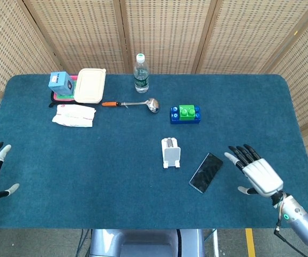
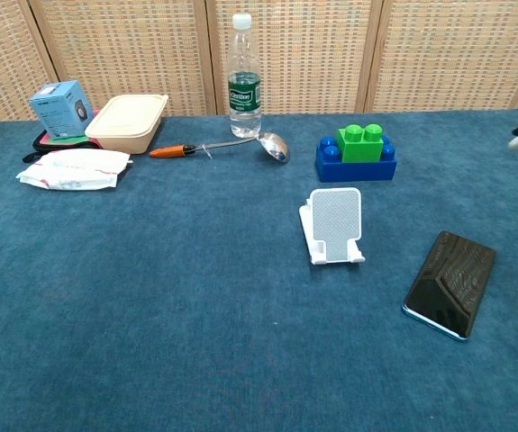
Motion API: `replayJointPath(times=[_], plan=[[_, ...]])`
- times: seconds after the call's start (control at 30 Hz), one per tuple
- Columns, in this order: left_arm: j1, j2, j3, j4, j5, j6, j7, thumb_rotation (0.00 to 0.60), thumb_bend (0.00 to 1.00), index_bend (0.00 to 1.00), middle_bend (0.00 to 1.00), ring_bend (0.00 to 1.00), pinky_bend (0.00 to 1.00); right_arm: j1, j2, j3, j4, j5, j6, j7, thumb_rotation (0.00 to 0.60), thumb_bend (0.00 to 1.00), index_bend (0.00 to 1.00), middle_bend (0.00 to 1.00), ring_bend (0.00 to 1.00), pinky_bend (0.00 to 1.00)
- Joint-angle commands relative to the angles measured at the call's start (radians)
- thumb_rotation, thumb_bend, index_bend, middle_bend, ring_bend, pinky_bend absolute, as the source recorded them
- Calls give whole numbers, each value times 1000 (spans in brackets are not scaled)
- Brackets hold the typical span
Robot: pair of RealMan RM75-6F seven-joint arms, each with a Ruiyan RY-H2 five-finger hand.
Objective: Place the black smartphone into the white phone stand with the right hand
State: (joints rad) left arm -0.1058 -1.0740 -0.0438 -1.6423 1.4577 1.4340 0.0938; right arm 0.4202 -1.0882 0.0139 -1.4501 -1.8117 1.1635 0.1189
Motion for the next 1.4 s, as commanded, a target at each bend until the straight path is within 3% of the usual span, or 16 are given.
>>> replayJointPath(times=[0.03, 0.23, 0.37, 0.8, 1.4], plan=[[-8, -5, -5, 5, -13, -14, 4, 600, 0, 0, 0, 0, 0, 87, -35, -20, 74, -82, -53, 57, 600, 0, 112, 58, 0, 39], [-24, -10, -16, 8, -42, -44, 16, 600, 0, 0, 0, 0, 0, 177, -105, -48, 179, -159, -94, 65, 600, 1, 160, 97, 11, 80], [-33, -11, -21, 8, -59, -60, 21, 600, 0, 0, 0, 0, 0, 218, -163, -78, 263, -178, -114, 87, 600, 61, 194, 137, 49, 113], [-49, -22, -27, 11, -98, -90, 48, 600, 0, 0, 0, 0, 0, 281, -311, -160, 516, -205, -94, 183, 600, 165, 236, 173, 103, 167], [-63, -28, -34, 14, -137, -114, 63, 600, 0, 0, 0, 0, 0, 333, -378, -210, 606, -165, -119, 204, 600, 201, 236, 173, 103, 167]])
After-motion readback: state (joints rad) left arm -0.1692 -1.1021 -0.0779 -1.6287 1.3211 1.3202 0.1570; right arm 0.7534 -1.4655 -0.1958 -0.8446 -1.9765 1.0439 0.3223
